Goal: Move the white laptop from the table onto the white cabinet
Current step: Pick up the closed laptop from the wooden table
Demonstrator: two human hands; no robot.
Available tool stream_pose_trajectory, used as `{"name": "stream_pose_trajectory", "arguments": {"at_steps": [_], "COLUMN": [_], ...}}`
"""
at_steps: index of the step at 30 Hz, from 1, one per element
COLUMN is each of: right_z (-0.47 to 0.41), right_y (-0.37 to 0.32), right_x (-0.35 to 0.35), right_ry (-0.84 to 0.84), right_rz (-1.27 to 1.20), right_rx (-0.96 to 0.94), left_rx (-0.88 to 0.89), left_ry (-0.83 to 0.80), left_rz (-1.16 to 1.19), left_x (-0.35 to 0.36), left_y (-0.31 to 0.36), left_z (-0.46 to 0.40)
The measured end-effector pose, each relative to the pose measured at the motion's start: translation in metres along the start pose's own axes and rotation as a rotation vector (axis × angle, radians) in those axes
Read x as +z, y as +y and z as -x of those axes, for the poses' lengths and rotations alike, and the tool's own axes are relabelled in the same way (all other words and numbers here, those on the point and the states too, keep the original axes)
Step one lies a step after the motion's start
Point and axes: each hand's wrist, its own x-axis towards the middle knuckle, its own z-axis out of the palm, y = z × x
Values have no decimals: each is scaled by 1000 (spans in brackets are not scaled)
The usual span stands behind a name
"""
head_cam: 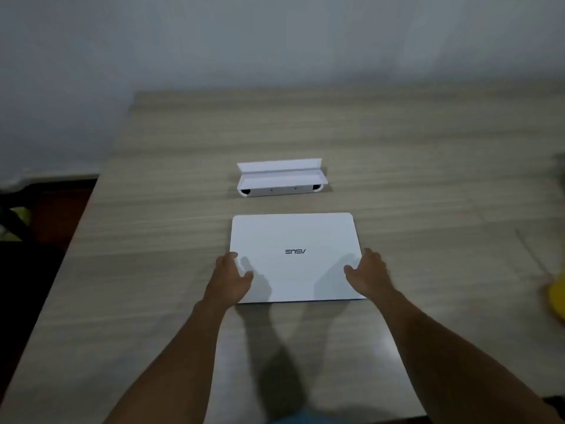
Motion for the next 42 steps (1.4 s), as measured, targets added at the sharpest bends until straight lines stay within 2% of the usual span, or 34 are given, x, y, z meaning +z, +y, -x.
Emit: {"name": "stream_pose_trajectory", "arguments": {"at_steps": [5, 9, 15, 21, 26, 30, 35, 42], "right_z": [-26, -34, -55, -59, -61, -34, 15, 69], "right_y": [0, -13, -15, -25, -19, -1, 26, 40], "right_x": [18, 20, 27, 37, 31, 33, 41, 48], "right_ry": [-11, 6, 42, 111, 27, -75, -108, -199], "right_rz": [-133, -42, -26, -153, -274, -368, -482, -494], "right_rx": [76, 127, 167, 345, 407, 343, 272, 137], "left_rx": [-69, -151, -214, -292, -402, -428, -462, -454], "left_ry": [12, 29, 51, 79, 101, 72, 72, 271], "left_rz": [-15, 65, -56, 111, 234, 326, 373, 458], "left_x": [-1, 2, 11, 12, 12, 10, 4, 10], "left_y": [3, 8, 4, 5, 7, -8, -26, -65], "left_z": [-30, -54, -75, -82, -70, -47, 9, 112]}}
